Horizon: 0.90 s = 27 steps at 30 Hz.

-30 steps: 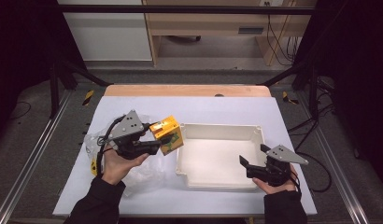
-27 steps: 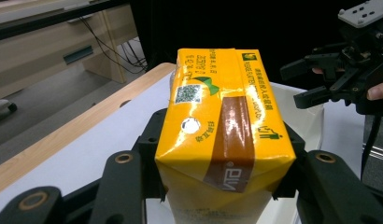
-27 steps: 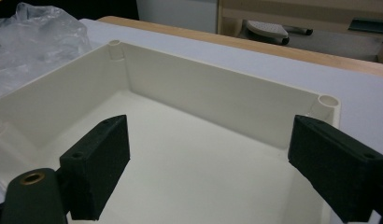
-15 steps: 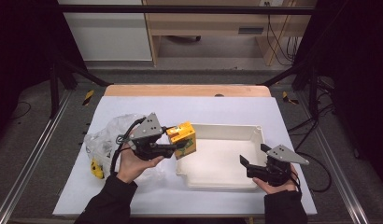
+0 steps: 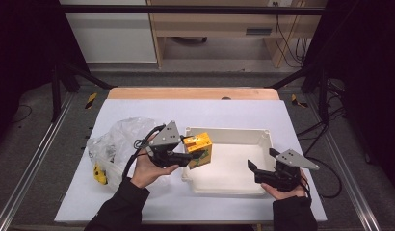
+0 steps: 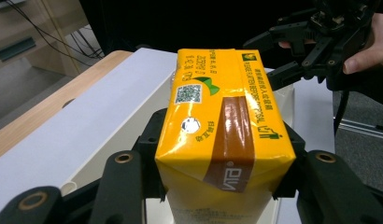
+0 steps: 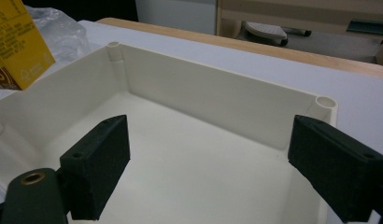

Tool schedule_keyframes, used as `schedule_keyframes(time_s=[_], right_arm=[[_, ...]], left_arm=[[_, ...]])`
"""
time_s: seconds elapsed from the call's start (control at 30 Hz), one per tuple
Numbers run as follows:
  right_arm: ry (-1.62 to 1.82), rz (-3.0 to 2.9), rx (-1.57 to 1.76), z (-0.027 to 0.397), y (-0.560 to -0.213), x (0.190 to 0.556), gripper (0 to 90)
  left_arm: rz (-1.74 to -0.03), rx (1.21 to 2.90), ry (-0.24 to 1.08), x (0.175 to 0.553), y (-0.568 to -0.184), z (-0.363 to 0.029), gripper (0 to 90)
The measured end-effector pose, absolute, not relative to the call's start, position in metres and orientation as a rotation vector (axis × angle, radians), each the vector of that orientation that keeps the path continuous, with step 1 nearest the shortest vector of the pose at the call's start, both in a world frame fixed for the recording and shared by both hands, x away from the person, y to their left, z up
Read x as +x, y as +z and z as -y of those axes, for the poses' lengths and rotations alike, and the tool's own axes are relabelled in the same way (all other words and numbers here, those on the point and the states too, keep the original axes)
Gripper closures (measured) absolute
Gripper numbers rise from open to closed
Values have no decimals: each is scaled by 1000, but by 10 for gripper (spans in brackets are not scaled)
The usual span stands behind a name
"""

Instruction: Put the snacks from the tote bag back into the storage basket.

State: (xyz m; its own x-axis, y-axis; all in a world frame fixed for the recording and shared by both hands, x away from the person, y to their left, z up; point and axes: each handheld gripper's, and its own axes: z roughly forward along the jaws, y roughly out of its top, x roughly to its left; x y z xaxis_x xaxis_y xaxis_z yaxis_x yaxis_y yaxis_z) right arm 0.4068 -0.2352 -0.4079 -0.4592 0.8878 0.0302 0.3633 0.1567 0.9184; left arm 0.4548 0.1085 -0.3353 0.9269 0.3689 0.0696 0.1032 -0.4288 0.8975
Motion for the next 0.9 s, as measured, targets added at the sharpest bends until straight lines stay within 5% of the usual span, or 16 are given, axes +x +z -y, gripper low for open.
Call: schedule_keyframes(time_s=[0.9], right_arm=[[1274, -1904, 1186, 235, -409, 407, 132]], left_arm=[[-240, 2083, 198, 465, -375, -89, 509]])
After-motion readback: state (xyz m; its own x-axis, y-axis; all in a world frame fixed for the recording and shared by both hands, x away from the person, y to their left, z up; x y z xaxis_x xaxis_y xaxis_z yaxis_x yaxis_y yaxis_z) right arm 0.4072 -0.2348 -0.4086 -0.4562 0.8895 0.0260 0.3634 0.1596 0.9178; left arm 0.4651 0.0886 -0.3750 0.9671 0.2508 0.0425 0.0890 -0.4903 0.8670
